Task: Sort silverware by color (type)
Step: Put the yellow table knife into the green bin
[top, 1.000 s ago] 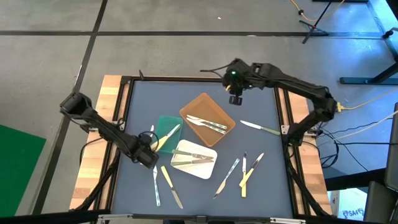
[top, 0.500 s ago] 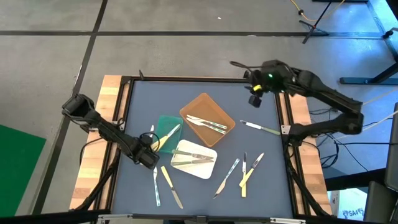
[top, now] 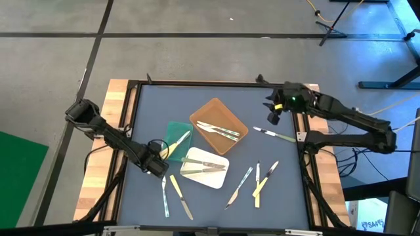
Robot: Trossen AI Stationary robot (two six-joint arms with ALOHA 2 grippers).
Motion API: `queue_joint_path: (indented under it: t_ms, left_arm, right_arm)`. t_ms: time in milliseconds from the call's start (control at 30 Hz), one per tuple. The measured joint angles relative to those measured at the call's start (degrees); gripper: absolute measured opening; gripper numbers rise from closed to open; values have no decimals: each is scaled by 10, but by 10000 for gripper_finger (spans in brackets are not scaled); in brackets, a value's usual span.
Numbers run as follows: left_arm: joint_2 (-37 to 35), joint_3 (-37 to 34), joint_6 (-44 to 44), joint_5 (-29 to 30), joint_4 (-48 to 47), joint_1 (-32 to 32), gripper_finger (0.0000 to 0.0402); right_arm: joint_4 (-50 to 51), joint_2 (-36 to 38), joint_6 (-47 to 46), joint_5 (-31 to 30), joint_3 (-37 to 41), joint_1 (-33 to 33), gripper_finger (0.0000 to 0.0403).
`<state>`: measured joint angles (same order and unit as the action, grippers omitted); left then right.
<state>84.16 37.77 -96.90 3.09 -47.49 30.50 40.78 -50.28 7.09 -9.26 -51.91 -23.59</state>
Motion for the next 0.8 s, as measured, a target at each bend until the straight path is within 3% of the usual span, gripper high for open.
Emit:
queue_joint_path:
  t_ms: [167,400,800]
  left_arm:
    - [-12,-1,0,-3,-4,0,70]
    - [-34,-4,-4,-37,-23,1,68]
    - [-69,-2,-34,-111,-63,1,68]
  right_arm:
    - [-35,7,0,50,44,0,115]
    - [-64,7,2,146,74,0,115]
    - [-69,7,2,149,76,0,115]
